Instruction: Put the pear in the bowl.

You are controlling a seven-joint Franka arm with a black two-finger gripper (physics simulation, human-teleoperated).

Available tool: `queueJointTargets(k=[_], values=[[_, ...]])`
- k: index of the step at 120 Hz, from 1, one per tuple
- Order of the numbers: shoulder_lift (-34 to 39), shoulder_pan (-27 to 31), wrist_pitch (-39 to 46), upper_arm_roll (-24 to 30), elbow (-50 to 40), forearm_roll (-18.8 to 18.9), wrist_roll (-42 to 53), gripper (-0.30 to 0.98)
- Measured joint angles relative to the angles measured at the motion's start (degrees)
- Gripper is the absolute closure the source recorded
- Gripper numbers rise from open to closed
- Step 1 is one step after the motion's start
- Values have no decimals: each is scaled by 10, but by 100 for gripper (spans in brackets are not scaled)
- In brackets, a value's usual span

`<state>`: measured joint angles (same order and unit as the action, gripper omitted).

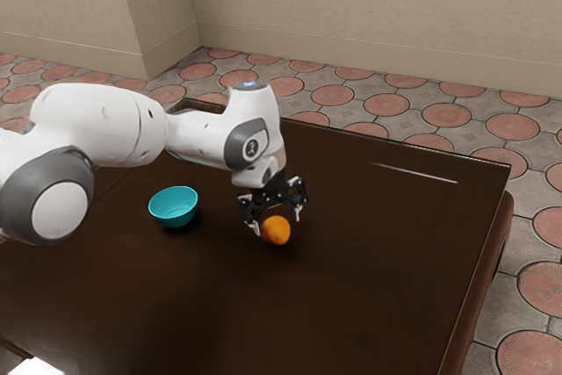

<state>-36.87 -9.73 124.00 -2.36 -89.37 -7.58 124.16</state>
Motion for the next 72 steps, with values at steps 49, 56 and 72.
queueJointTargets(k=[49, 56, 72], values=[[6, 0, 9, 0, -6, -2, 99, 37], [28, 3, 10, 0, -15, -4, 109, 40], [102, 23, 10, -13, -50, -10, 128, 44]])
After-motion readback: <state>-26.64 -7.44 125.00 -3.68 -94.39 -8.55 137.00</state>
